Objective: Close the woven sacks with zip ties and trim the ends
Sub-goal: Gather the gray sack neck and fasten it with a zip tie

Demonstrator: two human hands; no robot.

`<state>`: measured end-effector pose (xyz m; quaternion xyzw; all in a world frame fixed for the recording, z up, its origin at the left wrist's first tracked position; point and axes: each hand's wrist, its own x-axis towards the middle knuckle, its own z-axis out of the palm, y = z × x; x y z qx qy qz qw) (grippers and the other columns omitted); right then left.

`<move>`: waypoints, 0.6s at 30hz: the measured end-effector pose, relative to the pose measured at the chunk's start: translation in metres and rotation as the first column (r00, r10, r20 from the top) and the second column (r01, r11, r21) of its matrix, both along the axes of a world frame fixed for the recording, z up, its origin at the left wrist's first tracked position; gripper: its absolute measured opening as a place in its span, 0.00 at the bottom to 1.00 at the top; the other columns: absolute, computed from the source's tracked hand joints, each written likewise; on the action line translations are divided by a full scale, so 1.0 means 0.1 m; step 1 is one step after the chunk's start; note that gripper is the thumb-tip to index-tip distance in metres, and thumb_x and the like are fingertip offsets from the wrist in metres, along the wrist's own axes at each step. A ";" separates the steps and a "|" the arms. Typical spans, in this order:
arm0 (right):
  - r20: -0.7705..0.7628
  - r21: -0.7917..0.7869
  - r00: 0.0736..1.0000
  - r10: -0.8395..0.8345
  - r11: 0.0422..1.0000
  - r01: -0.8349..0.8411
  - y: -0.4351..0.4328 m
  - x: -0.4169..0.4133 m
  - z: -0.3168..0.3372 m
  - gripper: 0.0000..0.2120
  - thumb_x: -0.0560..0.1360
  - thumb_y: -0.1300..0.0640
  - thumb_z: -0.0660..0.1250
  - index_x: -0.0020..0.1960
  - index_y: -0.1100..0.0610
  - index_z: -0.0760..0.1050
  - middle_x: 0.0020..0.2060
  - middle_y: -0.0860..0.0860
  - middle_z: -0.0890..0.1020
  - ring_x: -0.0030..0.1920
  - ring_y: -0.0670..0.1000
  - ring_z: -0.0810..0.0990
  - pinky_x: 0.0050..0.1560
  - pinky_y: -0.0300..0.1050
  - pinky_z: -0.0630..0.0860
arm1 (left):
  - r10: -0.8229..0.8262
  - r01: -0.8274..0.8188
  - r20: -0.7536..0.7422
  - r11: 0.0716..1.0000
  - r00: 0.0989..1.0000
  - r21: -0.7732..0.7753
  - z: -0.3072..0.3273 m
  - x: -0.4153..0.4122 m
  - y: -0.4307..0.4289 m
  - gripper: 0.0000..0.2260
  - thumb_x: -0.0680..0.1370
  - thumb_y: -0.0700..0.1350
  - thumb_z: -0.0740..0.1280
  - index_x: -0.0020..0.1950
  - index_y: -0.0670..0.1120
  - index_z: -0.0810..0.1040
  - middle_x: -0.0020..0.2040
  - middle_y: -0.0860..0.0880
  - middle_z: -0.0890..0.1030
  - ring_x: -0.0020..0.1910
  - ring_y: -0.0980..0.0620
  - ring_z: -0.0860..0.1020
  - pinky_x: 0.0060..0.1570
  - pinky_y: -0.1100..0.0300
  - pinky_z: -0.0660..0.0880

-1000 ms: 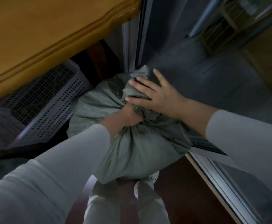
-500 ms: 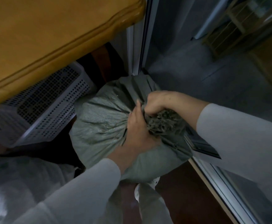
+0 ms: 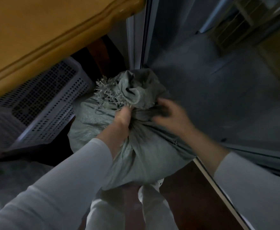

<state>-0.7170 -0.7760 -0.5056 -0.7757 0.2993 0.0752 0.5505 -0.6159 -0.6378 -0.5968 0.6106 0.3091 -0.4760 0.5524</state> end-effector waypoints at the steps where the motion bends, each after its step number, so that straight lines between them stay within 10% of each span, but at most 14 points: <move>1: -0.058 0.041 0.991 0.120 0.992 -0.117 0.12 -0.08 -0.08 0.35 0.66 0.57 0.76 0.69 0.56 0.66 0.63 0.50 0.74 0.63 0.45 0.71 0.62 0.36 0.69 | 0.001 -0.001 0.007 1.000 1.000 0.000 0.09 -0.01 -0.01 0.38 0.57 0.59 0.73 0.64 0.47 0.73 0.56 0.42 0.81 0.50 0.39 0.81 0.48 0.40 0.79; 6: 0.021 -0.265 1.000 0.022 0.964 -0.016 0.38 -0.06 -0.27 0.27 0.64 0.43 0.60 0.52 0.61 0.81 0.46 0.61 0.83 0.49 0.59 0.80 0.43 0.43 0.72 | 0.132 -0.120 0.069 0.981 0.989 -0.155 0.68 -0.13 -0.01 0.33 0.62 0.53 0.69 0.66 0.44 0.72 0.59 0.41 0.79 0.56 0.41 0.79 0.55 0.44 0.77; 9: 0.091 -0.064 0.996 0.015 0.998 -0.009 0.45 -0.06 -0.24 0.13 0.67 0.57 0.70 0.49 0.61 0.82 0.45 0.57 0.85 0.47 0.52 0.81 0.47 0.45 0.75 | 0.112 -0.094 0.045 0.950 0.993 -0.298 0.97 -0.18 0.15 0.15 0.73 0.50 0.63 0.55 0.46 0.81 0.53 0.44 0.83 0.52 0.46 0.81 0.56 0.49 0.77; 13: 0.067 0.036 0.997 0.026 0.999 -0.028 0.56 -0.06 -0.22 0.16 0.68 0.63 0.70 0.55 0.61 0.76 0.50 0.52 0.79 0.53 0.48 0.77 0.54 0.37 0.71 | 0.037 -0.048 -0.041 0.951 0.998 -0.305 0.91 -0.15 0.23 0.19 0.78 0.50 0.55 0.56 0.40 0.78 0.49 0.42 0.82 0.46 0.45 0.81 0.49 0.55 0.79; 15: 0.276 -0.146 0.961 0.020 0.989 0.021 0.52 -0.12 -0.05 0.17 0.66 0.64 0.63 0.55 0.59 0.73 0.53 0.51 0.75 0.54 0.45 0.74 0.54 0.33 0.70 | -0.004 -0.012 -0.055 0.957 0.998 -0.290 0.89 -0.10 0.16 0.19 0.78 0.51 0.55 0.55 0.40 0.79 0.44 0.42 0.84 0.41 0.47 0.83 0.41 0.58 0.81; 18: 0.404 -0.659 0.748 0.526 0.734 -0.160 0.31 -0.08 0.14 0.19 0.74 0.68 0.56 0.64 0.58 0.70 0.64 0.58 0.73 0.66 0.52 0.70 0.66 0.41 0.68 | -0.047 0.033 -0.046 0.960 0.998 -0.278 0.82 -0.05 0.15 0.19 0.76 0.51 0.59 0.60 0.41 0.77 0.54 0.40 0.82 0.51 0.44 0.81 0.48 0.55 0.79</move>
